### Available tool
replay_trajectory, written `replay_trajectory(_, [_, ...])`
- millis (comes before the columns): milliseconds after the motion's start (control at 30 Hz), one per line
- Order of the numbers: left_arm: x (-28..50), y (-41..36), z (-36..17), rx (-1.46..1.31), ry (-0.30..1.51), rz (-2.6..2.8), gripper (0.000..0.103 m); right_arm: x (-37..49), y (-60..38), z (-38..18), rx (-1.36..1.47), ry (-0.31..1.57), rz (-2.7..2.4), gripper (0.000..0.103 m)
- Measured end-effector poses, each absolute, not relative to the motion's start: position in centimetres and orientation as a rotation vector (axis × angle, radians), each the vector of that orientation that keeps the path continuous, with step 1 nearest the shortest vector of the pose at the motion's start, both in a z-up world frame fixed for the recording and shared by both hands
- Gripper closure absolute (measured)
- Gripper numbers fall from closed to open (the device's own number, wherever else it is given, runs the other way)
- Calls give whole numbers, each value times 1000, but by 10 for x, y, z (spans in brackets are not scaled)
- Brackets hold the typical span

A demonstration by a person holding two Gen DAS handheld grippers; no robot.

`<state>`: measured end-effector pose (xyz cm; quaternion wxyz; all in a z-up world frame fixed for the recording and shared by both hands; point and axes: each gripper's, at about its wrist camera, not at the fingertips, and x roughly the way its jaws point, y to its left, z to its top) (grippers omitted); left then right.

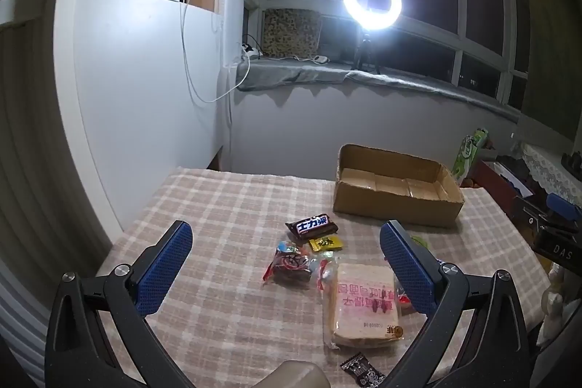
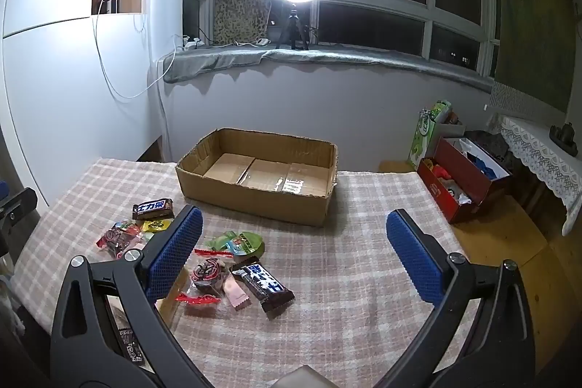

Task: Organize snacks

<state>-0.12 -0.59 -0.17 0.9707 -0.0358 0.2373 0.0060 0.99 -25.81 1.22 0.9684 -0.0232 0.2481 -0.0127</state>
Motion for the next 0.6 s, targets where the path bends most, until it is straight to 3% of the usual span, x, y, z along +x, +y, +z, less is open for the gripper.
replay_trajectory(600, [-4,-4,0,-79,482,2,1,9,-257,12,-51,500,-28,0])
